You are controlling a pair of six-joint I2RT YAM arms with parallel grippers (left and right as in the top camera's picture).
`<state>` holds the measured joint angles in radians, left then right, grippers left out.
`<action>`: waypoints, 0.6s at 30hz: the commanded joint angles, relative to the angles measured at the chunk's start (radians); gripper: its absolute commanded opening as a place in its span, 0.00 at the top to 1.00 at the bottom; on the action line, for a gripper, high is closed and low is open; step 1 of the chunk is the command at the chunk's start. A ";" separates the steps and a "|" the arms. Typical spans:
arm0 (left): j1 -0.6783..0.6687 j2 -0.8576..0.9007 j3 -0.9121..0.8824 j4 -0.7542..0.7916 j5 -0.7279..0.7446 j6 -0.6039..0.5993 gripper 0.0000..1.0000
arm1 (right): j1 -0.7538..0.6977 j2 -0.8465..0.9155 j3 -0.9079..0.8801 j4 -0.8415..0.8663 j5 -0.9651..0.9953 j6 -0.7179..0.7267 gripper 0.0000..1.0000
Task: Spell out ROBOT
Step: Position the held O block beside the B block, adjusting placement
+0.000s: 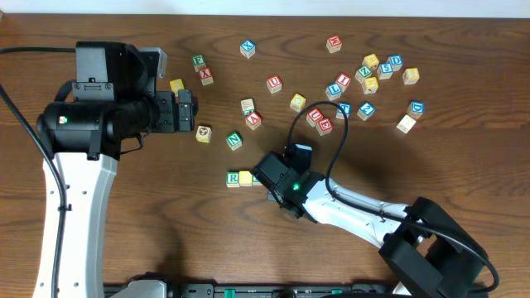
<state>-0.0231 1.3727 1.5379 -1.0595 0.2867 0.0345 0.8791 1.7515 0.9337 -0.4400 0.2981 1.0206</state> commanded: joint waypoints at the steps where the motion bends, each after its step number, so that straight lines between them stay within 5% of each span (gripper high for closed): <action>1: 0.003 0.000 0.018 -0.003 0.008 0.018 0.02 | -0.008 0.001 -0.004 0.019 0.010 -0.033 0.99; 18: 0.003 0.000 0.018 -0.003 0.008 0.018 0.02 | -0.022 0.040 -0.004 0.094 0.024 -0.080 0.99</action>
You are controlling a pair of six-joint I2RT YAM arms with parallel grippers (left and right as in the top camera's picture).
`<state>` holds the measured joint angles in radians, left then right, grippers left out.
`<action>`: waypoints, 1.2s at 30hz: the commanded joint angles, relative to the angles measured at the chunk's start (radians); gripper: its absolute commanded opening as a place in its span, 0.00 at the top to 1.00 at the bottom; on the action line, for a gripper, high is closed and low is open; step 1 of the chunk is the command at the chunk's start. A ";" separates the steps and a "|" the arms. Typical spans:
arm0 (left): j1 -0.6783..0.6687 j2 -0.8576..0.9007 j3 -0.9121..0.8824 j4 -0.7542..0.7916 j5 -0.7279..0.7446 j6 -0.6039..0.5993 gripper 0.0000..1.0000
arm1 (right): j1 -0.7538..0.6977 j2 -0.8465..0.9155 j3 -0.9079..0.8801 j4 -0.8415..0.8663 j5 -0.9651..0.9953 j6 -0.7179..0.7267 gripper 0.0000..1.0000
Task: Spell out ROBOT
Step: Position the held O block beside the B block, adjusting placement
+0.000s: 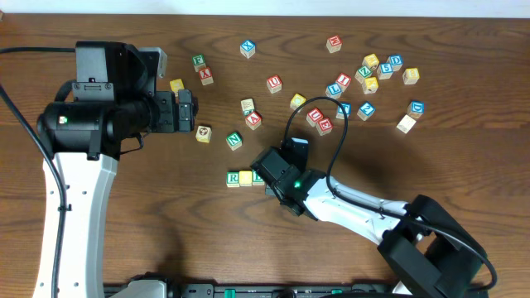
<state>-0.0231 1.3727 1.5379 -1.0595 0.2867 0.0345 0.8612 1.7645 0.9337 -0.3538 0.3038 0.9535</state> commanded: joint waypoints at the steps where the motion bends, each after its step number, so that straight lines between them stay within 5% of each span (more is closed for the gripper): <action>1: 0.003 0.000 0.018 -0.003 0.008 0.018 0.02 | -0.005 0.034 -0.004 0.012 0.017 -0.013 0.99; 36: 0.003 0.000 0.018 -0.003 0.008 0.018 0.02 | 0.021 0.050 -0.003 0.069 -0.086 -0.061 0.98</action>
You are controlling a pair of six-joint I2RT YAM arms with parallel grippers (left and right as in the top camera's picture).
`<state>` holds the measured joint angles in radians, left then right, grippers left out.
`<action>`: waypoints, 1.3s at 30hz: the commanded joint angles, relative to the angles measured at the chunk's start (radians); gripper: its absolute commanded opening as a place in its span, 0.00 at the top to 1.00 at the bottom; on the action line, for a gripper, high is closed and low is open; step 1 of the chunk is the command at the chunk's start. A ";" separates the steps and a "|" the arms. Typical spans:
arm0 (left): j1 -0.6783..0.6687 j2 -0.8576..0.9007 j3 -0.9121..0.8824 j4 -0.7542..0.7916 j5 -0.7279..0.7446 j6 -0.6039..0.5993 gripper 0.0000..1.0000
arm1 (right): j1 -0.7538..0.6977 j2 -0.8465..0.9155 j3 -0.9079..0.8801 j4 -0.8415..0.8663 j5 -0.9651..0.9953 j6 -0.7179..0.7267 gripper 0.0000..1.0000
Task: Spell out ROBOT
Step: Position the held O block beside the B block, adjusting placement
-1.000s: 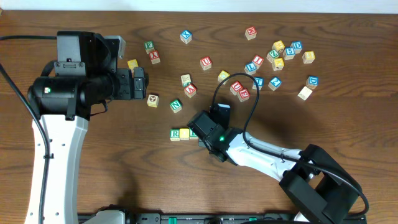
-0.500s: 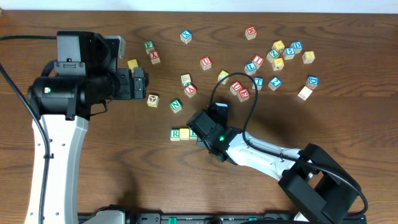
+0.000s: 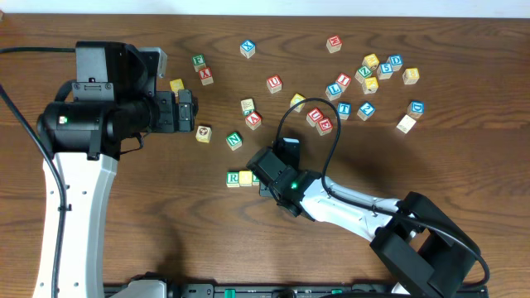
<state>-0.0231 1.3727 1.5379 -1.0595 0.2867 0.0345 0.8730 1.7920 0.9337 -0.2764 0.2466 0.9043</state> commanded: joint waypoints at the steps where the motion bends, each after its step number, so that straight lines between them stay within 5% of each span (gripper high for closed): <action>1: 0.003 0.000 0.018 -0.003 0.008 0.018 0.02 | 0.009 0.023 -0.003 -0.008 -0.029 -0.011 0.96; 6: 0.003 0.000 0.018 -0.003 0.008 0.018 0.02 | 0.009 0.023 -0.003 -0.008 -0.029 -0.012 0.71; 12: 0.003 0.000 0.018 -0.003 0.008 0.018 0.02 | 0.009 0.023 -0.003 -0.009 -0.028 -0.012 0.59; 39: 0.003 0.000 0.018 -0.003 0.008 0.018 0.02 | 0.008 0.020 0.002 -0.023 0.010 -0.012 0.57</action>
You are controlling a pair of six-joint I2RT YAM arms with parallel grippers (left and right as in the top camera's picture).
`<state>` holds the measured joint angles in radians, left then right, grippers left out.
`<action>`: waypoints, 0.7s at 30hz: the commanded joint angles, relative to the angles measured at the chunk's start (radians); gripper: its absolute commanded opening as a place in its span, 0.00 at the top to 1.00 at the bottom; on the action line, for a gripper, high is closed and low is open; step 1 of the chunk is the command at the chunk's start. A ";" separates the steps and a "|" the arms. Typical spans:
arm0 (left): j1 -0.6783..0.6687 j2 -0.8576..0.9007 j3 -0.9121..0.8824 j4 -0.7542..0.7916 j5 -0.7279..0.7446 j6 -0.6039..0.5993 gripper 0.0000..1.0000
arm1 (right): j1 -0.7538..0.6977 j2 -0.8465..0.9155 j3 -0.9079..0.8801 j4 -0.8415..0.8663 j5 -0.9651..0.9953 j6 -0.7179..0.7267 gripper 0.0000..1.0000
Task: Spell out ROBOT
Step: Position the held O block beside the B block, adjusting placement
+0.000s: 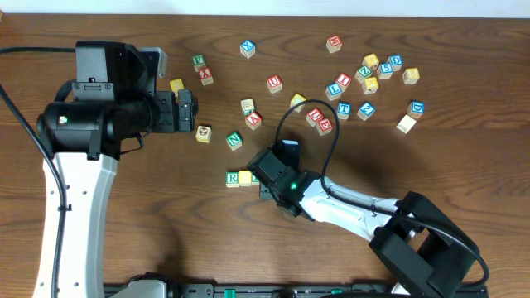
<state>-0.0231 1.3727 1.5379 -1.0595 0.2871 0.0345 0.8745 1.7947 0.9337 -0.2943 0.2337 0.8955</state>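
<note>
A green-lettered R block [233, 178] and a yellow block [245, 178] lie side by side in a row at the table's middle. My right gripper [258, 175] sits right against the yellow block's right side. Its fingers are hidden under the black wrist [281, 178], so any block in them cannot be seen. My left gripper [187, 111] hovers at the left, near an owl-picture block [203, 133], and holds nothing visible. Its jaw gap does not show from above.
Loose letter blocks are scattered across the back: an N block [234, 141], a red block [253, 121], an O block [273, 84], a cluster at the right around [368, 74], and a plain block [405, 124]. The right arm's cable [302, 124] loops over the middle.
My right gripper stood a little to the right of the R and yellow blocks. Then it was further left, with a green-edged block showing beside the yellow one. It then sat tight against the row and has stayed there. The left arm has not moved.
</note>
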 commanded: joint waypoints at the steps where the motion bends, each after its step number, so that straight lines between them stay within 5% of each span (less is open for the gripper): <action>1: 0.003 0.000 0.018 -0.003 0.008 0.018 0.02 | 0.006 0.017 0.003 -0.005 0.022 -0.003 0.57; 21: 0.003 0.000 0.018 -0.003 0.008 0.018 0.02 | 0.006 0.016 0.080 -0.088 0.022 -0.037 0.57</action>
<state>-0.0231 1.3727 1.5379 -1.0595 0.2867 0.0349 0.8749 1.7966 0.9791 -0.3798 0.2394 0.8822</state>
